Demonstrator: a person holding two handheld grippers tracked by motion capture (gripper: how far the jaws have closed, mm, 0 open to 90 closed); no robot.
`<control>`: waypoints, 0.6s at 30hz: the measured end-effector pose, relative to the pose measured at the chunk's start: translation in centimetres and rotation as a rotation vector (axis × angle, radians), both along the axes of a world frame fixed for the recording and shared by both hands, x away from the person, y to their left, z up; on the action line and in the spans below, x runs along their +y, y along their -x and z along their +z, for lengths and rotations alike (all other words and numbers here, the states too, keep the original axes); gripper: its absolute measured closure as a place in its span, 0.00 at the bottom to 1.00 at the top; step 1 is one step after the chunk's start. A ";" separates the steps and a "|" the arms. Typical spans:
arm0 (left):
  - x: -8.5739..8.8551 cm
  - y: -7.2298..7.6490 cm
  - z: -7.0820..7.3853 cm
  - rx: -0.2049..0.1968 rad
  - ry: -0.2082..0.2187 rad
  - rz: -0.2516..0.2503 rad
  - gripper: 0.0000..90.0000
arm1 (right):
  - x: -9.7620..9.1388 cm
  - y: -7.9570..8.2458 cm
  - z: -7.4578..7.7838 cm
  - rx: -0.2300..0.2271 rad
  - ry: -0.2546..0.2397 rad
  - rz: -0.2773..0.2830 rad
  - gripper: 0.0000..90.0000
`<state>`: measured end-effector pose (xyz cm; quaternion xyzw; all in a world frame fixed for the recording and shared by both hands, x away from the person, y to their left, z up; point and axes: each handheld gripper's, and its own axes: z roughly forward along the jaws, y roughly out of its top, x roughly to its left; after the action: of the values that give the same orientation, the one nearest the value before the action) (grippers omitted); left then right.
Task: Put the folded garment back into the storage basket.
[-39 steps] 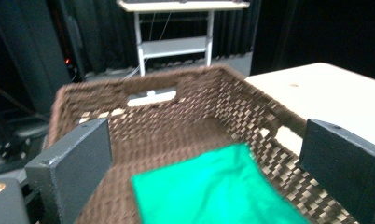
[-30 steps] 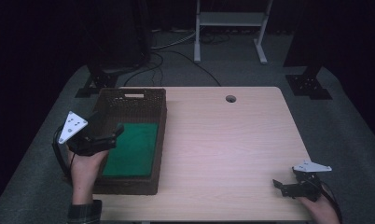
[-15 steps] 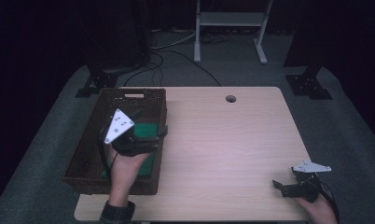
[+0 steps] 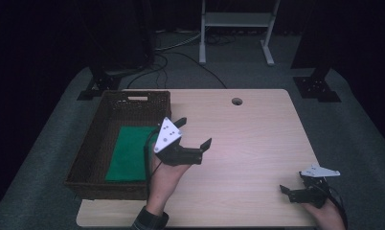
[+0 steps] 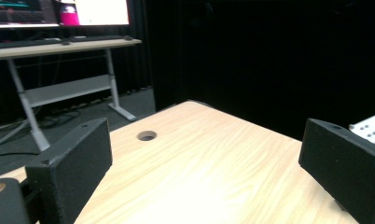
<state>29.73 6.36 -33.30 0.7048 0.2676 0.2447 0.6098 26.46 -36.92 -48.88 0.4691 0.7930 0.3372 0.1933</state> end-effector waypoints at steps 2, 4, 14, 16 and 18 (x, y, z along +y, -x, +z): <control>-0.9 0.0 -0.4 0.002 -0.002 -0.016 0.02 | 0.0 0.0 0.0 0.000 -0.001 0.000 0.01; -1.4 0.1 -0.7 -0.001 0.001 -0.017 0.02 | 0.0 0.0 0.0 0.000 -0.001 0.000 0.01; -4.8 0.5 -6.2 -0.007 -0.001 -0.066 0.02 | 0.0 0.0 0.0 0.002 -0.002 -0.001 0.01; -5.0 0.6 -7.1 -0.008 -0.011 -0.071 0.02 | 0.0 0.0 0.0 0.002 -0.002 0.000 0.01; -5.1 0.7 -8.0 -0.008 -0.012 -0.071 0.02 | 0.0 0.0 0.0 0.002 -0.001 0.000 0.01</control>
<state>29.05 1.26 -41.27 0.7166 0.2384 0.2271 0.6149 26.44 -36.91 -48.88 0.4697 0.7929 0.3373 0.1923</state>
